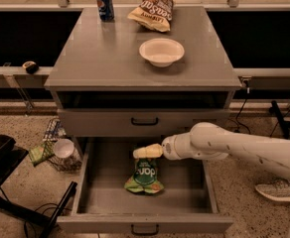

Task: Place green rice chip bag into middle drawer

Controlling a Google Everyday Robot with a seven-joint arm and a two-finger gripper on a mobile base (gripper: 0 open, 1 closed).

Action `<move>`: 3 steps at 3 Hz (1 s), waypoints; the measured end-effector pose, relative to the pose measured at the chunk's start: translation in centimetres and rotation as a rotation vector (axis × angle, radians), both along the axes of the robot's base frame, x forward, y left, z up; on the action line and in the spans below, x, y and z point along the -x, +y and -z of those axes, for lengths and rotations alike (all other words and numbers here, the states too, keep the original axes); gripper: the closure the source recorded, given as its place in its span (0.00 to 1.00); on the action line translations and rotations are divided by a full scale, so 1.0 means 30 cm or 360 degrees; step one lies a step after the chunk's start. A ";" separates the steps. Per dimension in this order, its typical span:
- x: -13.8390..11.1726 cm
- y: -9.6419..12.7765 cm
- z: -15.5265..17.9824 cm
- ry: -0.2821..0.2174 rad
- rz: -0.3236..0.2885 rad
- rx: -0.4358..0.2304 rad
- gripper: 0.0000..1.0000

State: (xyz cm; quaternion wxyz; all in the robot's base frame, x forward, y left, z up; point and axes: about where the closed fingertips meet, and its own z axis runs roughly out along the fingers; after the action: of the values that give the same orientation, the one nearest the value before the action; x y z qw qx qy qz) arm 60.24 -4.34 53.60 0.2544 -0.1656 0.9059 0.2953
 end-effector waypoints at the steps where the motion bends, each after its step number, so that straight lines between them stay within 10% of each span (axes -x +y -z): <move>1: 0.029 -0.009 -0.039 -0.0049 -0.0037 -0.0020 0.00; 3: 0.233 -0.011 -0.149 -0.0136 -0.0381 0.0097 0.00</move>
Offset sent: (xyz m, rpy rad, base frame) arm -0.0663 -0.0081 0.0490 -0.0192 -0.1525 0.1684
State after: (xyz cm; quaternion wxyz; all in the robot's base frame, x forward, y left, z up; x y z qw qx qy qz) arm 53.25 -4.68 58.08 0.2505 -0.2928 0.8765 0.2886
